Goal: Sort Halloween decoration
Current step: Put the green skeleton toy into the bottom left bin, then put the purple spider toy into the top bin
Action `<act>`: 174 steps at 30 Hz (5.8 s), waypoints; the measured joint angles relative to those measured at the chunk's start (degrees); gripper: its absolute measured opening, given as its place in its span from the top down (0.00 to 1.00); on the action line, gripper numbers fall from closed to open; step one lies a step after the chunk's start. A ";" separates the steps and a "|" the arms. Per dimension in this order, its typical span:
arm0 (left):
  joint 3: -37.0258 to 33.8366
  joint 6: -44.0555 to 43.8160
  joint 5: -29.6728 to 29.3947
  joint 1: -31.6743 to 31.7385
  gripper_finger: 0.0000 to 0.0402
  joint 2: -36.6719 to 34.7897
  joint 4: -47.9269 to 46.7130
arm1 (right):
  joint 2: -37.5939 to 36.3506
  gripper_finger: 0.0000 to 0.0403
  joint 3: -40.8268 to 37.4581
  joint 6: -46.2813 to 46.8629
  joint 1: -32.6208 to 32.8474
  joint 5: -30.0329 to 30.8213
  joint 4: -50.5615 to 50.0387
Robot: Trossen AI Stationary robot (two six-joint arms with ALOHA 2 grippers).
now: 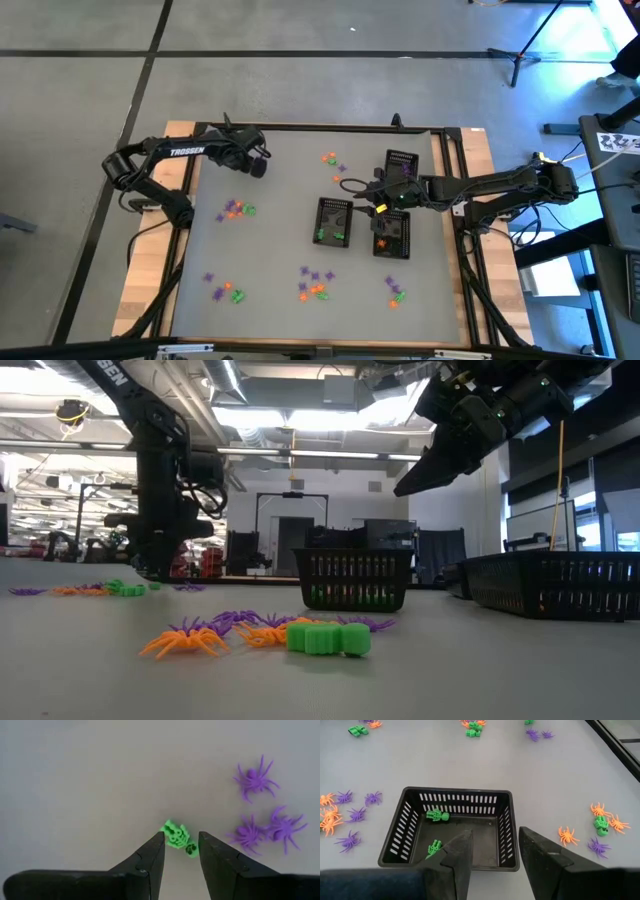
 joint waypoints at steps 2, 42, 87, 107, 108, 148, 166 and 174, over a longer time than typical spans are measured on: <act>0.00 -1.20 -0.19 -0.02 0.72 0.00 0.48 | 0.00 0.61 0.00 0.00 0.02 0.00 -0.02; -4.64 3.95 0.57 -0.08 0.98 2.88 7.84 | 0.02 0.61 0.00 0.00 0.02 0.00 0.17; 6.38 22.15 10.85 -38.51 0.68 13.93 60.21 | -0.15 0.61 0.02 -0.05 0.00 2.60 -3.87; 6.45 13.73 -22.55 -32.44 0.68 -6.06 14.25 | -0.22 0.61 0.00 0.02 0.00 2.58 -4.44; 6.45 11.43 -22.80 -30.99 0.68 -5.79 10.27 | -0.22 0.61 0.02 0.02 0.00 2.58 -4.16; 6.60 8.43 -0.52 -8.76 0.69 13.53 -1.34 | -0.22 0.61 0.02 0.02 0.02 2.40 -2.38; 6.47 8.47 -1.09 -10.97 0.99 13.70 -1.16 | -0.20 0.61 0.02 0.01 0.02 2.40 -2.33; 6.13 8.47 -2.64 -13.16 1.00 11.13 -2.24 | -0.20 0.61 0.02 0.00 0.02 2.39 -2.32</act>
